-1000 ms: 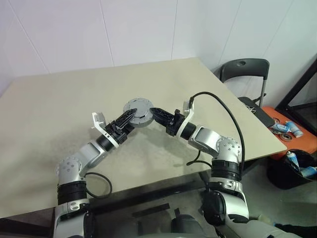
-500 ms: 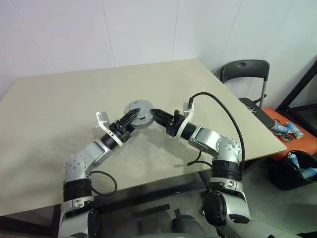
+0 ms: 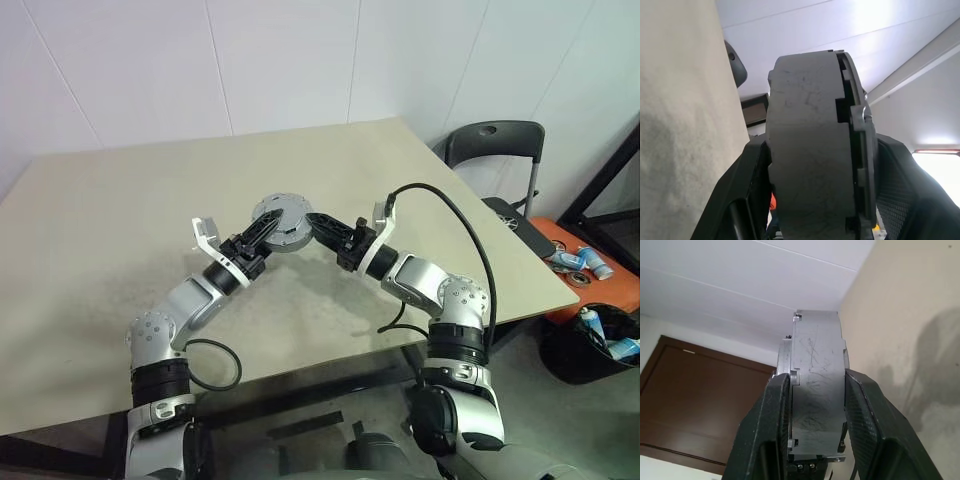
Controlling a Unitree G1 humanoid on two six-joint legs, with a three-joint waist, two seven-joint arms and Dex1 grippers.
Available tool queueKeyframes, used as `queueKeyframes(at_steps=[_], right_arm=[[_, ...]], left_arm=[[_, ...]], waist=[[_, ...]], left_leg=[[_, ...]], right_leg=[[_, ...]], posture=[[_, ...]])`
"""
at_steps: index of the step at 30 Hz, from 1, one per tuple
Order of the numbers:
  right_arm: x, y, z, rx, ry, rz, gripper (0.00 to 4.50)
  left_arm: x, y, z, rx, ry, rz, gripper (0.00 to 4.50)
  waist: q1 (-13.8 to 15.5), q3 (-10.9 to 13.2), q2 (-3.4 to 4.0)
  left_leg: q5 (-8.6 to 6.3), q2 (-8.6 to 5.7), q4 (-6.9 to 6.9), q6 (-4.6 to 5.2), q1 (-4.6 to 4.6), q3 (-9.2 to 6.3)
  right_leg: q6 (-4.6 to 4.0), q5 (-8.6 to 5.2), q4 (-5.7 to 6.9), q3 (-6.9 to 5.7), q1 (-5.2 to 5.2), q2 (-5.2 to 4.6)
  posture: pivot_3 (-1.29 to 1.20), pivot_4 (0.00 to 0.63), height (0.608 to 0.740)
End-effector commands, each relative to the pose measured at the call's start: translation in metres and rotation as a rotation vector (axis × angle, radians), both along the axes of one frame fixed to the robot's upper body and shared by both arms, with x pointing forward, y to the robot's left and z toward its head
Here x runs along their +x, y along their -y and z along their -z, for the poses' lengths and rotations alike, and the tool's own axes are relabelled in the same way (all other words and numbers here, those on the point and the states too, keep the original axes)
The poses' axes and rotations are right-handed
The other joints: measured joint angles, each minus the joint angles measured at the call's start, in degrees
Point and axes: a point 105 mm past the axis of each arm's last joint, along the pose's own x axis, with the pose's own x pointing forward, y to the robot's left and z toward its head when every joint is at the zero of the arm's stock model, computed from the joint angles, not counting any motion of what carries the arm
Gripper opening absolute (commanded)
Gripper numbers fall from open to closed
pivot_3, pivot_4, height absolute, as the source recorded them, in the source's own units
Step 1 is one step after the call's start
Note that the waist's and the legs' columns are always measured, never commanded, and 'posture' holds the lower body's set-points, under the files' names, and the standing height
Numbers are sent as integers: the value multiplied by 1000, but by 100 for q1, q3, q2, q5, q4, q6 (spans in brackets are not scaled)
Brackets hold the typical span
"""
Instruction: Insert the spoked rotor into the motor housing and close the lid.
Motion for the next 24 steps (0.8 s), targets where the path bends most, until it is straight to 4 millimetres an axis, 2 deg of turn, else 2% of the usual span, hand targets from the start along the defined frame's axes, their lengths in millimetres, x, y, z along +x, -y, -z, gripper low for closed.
queueKeyframes(at_steps=[1, 2, 7, 12, 15, 21, 24], right_arm=[[-5, -10, -18, -47, 121, -14, 1261], [-5, -10, -19, -52, 129, -2, 1261], [-6, -12, -18, -25, 114, -32, 2901], [-3, -13, -14, -11, 68, -36, 2901], [0, -9, -11, -22, 55, -16, 2901], [3, -4, -8, -35, 49, 3, 2901], [3, -5, -11, -28, 61, 0, 2901]], left_arm=[[-6, 21, -36, -5, 123, 74, 2419], [-6, 21, -36, -2, 118, 73, 2399], [-5, 20, -32, 21, 101, 63, 2399], [-3, 15, -29, 33, 94, 40, 2399], [1, 5, -25, 41, 88, -1, 2399], [9, -37, -19, 61, 78, -141, 2399], [11, -70, -14, 89, 70, -240, 2399]], waist=[[2, 0, 0], [0, 0, 0], [-3, 0, 0], [-3, 0, 0], [-6, 0, 0], [-11, 0, 0], [-34, 0, 1]], left_leg=[[0, 0, 0, 0, 0, 0], [0, -2, 0, 0, 0, 0], [0, -4, 1, 0, 0, 1], [0, -4, 1, 0, 0, 1], [0, -5, 1, 0, 0, 2], [0, -6, 1, 0, 0, 2], [0, -5, 1, 0, 1, 1]], right_leg=[[0, 0, 0, 0, 0, 0], [0, 0, -1, 0, 0, 0], [1, 0, 1, 1, 0, 0], [1, 0, 1, 1, 0, 1], [1, 0, 1, 1, 0, 1], [1, 0, 1, 0, 0, 2], [0, 0, 1, 0, 0, 3]], posture=[[0, 0, 740], [0, 0, 740], [0, 0, 740], [0, 0, 740], [0, 0, 740], [0, 0, 740], [0, 0, 740]])
